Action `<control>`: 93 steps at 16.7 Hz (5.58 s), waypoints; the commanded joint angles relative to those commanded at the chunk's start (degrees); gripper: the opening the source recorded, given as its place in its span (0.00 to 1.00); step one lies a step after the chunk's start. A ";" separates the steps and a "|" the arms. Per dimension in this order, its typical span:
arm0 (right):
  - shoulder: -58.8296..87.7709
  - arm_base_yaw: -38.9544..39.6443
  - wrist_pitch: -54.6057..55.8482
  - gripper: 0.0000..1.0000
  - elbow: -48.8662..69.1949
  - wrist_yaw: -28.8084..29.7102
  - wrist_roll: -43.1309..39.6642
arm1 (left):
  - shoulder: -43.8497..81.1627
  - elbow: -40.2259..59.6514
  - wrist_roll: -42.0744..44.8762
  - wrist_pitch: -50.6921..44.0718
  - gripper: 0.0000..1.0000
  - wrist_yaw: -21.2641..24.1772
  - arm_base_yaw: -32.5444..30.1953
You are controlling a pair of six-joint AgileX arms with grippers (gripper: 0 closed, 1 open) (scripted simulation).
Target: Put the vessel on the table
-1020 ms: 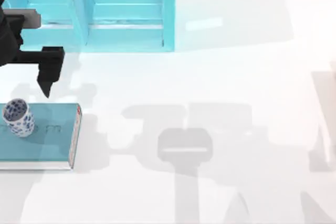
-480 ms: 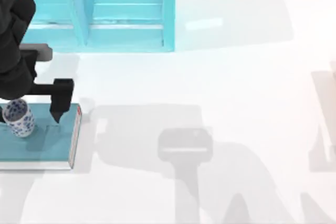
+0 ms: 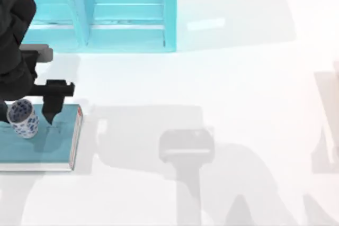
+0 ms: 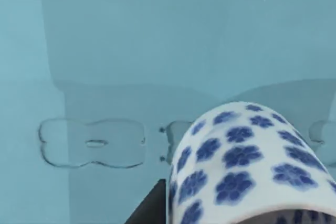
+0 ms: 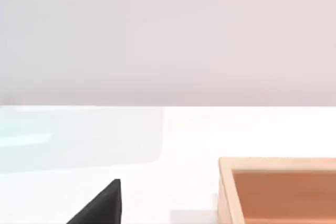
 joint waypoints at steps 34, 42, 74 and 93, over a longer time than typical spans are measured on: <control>0.00 0.00 0.00 1.00 0.00 0.00 0.00 | 4.75 17.97 -4.88 -15.55 0.00 0.09 -5.42; 0.00 0.00 0.00 1.00 0.00 0.00 0.00 | 27.43 56.53 -22.30 -31.20 0.00 0.87 -22.77; 0.00 0.00 0.00 1.00 0.00 0.00 0.00 | 35.00 54.82 -36.69 -19.71 0.00 1.07 -37.03; 0.00 0.00 0.00 1.00 0.00 0.00 0.00 | 35.00 54.82 -36.69 -19.71 1.00 1.07 -37.03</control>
